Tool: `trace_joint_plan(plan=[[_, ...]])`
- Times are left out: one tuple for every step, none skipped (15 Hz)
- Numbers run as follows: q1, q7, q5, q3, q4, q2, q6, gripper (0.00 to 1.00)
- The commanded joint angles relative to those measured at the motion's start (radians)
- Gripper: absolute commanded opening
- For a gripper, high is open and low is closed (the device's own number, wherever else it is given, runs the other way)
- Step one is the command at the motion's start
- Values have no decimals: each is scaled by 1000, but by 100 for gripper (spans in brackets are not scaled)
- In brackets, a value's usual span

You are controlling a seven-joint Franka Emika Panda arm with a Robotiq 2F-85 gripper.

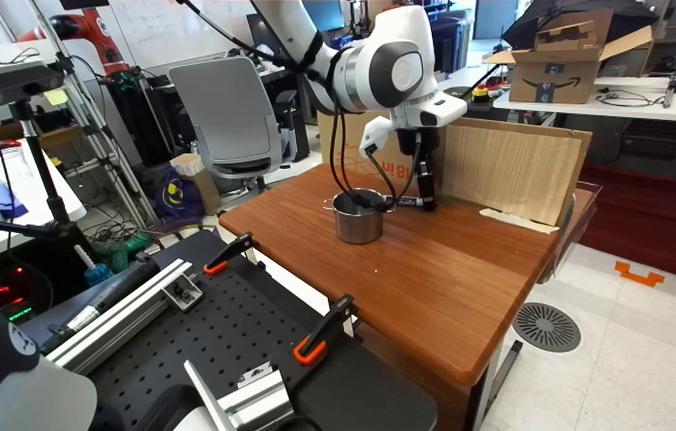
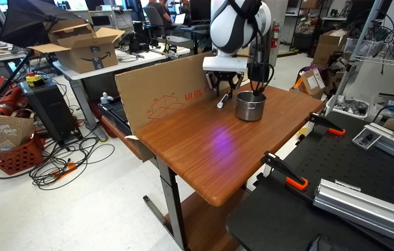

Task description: Put the marker inside the silver cup

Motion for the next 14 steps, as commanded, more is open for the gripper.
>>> trace_joint_plan(plan=[[-8,-57,25,11,-11,1,40,22],[-12,-70,33,18,-16,-5,45,13],[-13,-78,36,20,-18,-7,48,6],[-19,-90,44,27,-24,-16,47,0],[-22,-99,49,30,-27,-20,49,3],[-23,-106,54,33,-38,-29,54,5],[-27,-118,63,38,-44,-37,52,5],[-28,-129,72,42,-55,-48,53,5],[-30,-140,83,47,-66,-59,54,5],[-31,-155,95,53,-85,-79,58,5],[-31,-167,107,59,-101,-96,61,5],[-31,-177,117,62,-122,-120,68,5],[-29,-185,128,63,-142,-146,77,5],[-27,-189,136,61,-161,-173,89,5]])
